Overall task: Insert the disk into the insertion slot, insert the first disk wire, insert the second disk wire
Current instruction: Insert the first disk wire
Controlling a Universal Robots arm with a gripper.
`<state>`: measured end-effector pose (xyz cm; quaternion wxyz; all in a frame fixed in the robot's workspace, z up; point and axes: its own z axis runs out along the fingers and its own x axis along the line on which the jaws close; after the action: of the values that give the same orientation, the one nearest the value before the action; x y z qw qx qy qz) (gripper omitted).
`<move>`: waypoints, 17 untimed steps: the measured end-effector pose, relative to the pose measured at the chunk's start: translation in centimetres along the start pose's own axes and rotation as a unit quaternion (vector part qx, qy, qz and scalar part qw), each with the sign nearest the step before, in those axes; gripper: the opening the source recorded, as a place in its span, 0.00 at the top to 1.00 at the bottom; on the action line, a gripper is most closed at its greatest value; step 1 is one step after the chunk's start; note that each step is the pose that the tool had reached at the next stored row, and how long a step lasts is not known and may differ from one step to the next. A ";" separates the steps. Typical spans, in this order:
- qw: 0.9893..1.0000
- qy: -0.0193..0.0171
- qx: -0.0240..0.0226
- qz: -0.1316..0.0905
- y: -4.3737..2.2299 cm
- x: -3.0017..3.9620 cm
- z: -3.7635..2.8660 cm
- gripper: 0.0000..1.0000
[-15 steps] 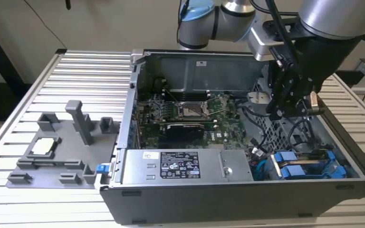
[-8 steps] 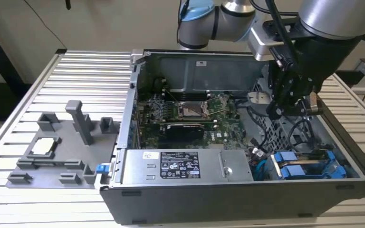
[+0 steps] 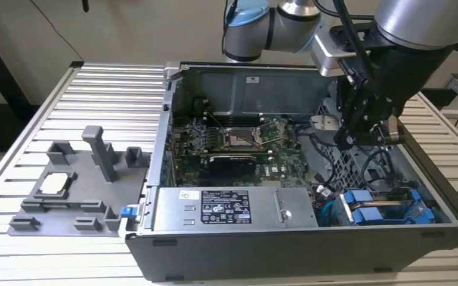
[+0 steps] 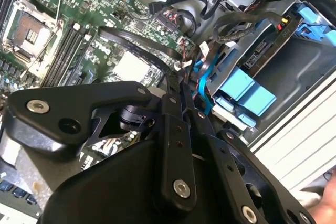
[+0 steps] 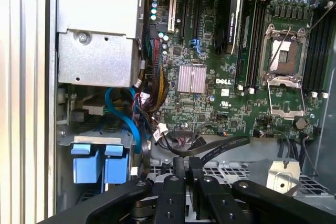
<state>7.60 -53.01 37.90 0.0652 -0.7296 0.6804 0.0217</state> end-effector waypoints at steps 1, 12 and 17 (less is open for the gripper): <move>1.000 0.000 0.000 0.000 0.00 0.00 0.01 0.84; 1.000 0.001 -0.021 0.002 -1.19 2.27 0.20 0.84; 1.000 0.001 -0.021 0.003 -1.68 4.04 0.32 0.84</move>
<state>9.59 -56.86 37.21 0.0486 -0.7291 0.6817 0.0355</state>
